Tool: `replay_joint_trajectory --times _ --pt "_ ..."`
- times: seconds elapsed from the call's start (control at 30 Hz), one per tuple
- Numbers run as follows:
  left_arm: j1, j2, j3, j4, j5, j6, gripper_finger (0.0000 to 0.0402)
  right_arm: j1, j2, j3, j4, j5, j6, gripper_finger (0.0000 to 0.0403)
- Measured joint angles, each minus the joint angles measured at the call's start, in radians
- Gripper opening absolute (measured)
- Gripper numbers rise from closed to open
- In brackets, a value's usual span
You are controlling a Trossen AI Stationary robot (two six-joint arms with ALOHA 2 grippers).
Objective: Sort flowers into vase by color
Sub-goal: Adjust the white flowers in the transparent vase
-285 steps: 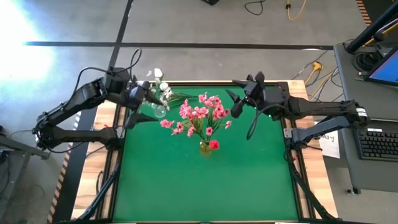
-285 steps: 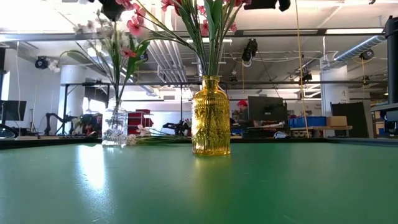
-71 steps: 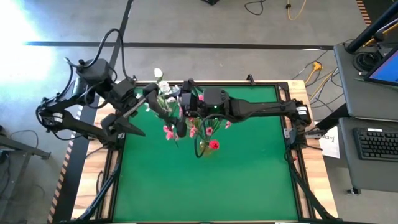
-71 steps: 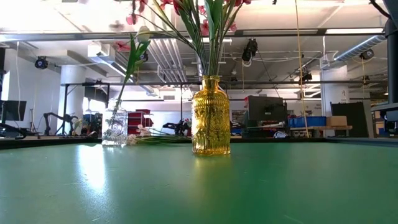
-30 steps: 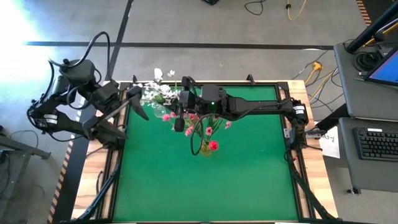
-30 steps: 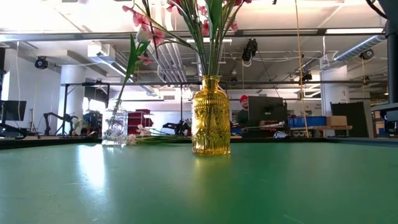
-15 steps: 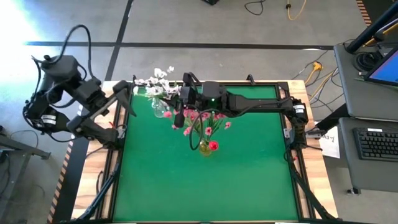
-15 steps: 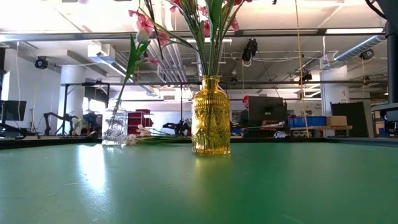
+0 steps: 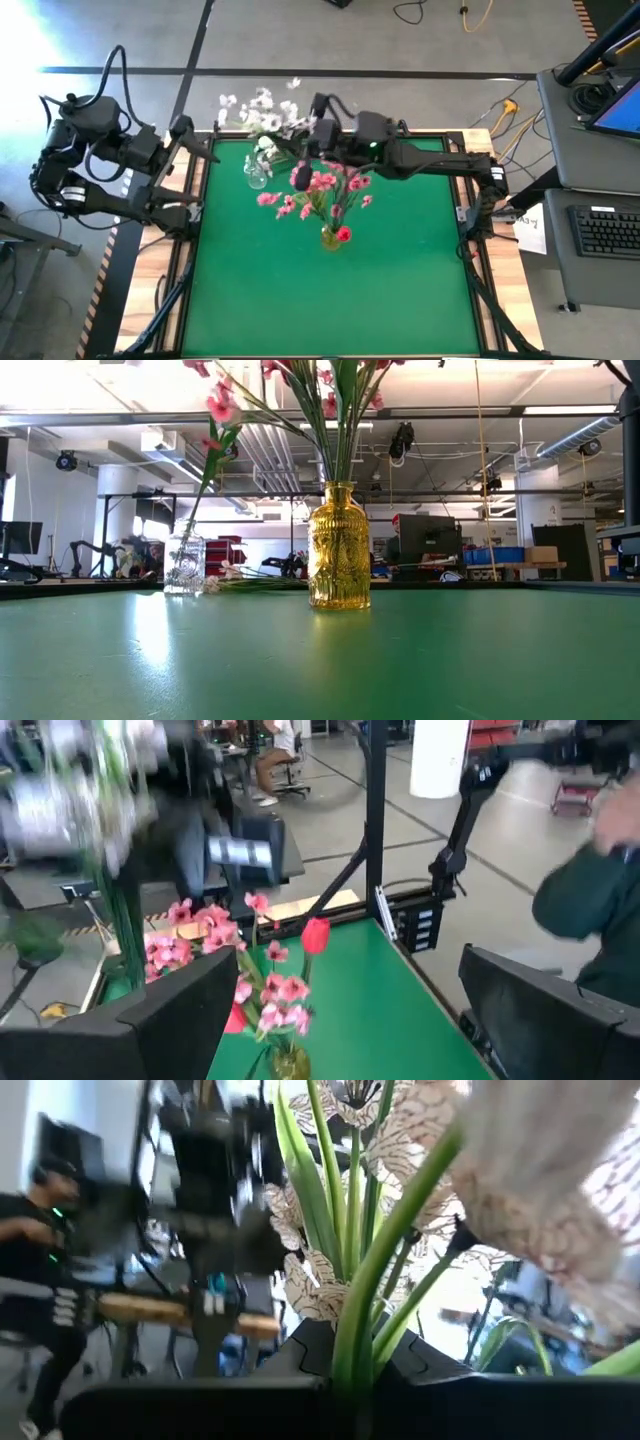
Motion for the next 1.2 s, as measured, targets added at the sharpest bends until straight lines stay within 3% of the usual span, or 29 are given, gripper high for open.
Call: replay_joint_trajectory --times 0.13,0.3,0.53,0.7,0.83,1.03,1.2 --pt "0.000 -0.027 -0.082 0.015 0.001 0.058 0.0367 -0.001 -0.014 0.038 0.001 -0.108 0.020 0.0018" --pt "-0.004 -0.097 -0.337 0.229 0.039 0.040 0.0367 -0.001 -0.015 0.025 0.055 -0.333 0.094 0.0018" --pt "-0.006 -0.233 -0.678 0.519 0.027 0.002 0.0367 0.029 -0.012 -0.017 0.085 -0.343 0.076 0.0018" --pt "-0.006 -0.334 -0.879 0.681 0.015 -0.051 0.0367 0.051 -0.014 -0.049 0.180 -0.463 0.164 0.0018" --pt "-0.008 -0.393 -1.031 0.878 0.015 -0.128 0.0367 0.086 -0.008 -0.063 0.195 -0.469 0.177 0.0018" --pt "-0.037 -0.392 -1.207 1.185 0.035 -0.187 0.0367 0.157 0.029 -0.064 0.259 -0.458 0.190 0.0018" --pt "-0.100 -0.370 -1.301 1.287 0.034 -0.197 0.0367 0.203 0.036 -0.064 0.210 -0.437 0.211 0.0018"
